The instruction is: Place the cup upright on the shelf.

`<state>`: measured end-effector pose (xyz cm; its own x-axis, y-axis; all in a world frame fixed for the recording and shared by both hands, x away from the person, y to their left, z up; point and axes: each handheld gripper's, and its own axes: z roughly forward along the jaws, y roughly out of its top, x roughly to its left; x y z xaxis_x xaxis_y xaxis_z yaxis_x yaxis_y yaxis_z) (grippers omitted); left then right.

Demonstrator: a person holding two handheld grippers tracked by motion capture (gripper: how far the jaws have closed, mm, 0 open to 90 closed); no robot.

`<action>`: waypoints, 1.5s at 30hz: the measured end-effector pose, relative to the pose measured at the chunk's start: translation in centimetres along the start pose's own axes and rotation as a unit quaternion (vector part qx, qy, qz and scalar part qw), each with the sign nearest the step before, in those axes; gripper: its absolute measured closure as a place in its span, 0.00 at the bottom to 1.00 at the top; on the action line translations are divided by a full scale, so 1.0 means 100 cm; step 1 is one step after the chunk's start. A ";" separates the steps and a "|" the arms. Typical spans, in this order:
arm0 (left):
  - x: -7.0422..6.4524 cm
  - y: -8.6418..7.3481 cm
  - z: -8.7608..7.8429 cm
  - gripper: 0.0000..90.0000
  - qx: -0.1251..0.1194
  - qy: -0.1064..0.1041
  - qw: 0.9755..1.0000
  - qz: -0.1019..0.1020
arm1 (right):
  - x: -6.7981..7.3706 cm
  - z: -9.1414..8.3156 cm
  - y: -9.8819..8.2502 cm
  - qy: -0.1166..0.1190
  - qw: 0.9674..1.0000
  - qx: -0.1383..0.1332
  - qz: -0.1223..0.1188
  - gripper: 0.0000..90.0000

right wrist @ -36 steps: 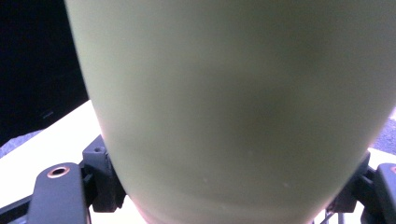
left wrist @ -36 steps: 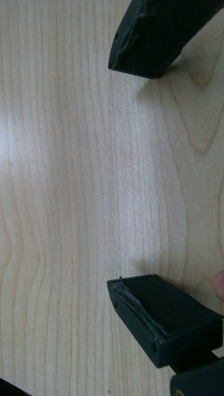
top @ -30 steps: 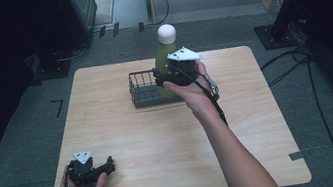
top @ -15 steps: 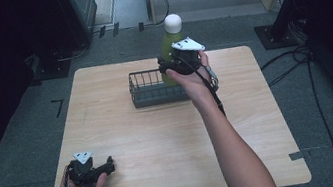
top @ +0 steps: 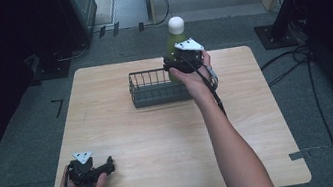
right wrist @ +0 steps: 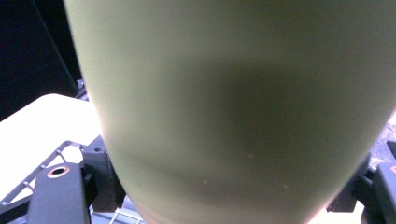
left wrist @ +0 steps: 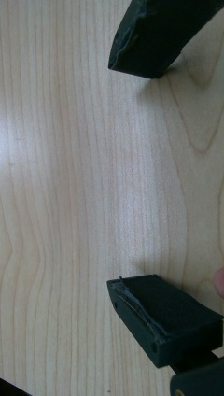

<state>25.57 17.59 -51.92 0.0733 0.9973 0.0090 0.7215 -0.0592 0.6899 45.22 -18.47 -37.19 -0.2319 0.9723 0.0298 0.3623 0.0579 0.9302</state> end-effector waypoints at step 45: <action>0.000 0.000 0.000 0.00 0.000 0.000 1.000 0.000 | -0.007 0.021 -0.029 0.011 0.999 0.030 0.040 0.18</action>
<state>25.56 17.59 -51.91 0.0737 0.9972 0.0092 0.7221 -0.0597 0.6892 46.21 -18.80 -40.67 -0.2186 0.9694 0.1120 0.4347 -0.0060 0.9005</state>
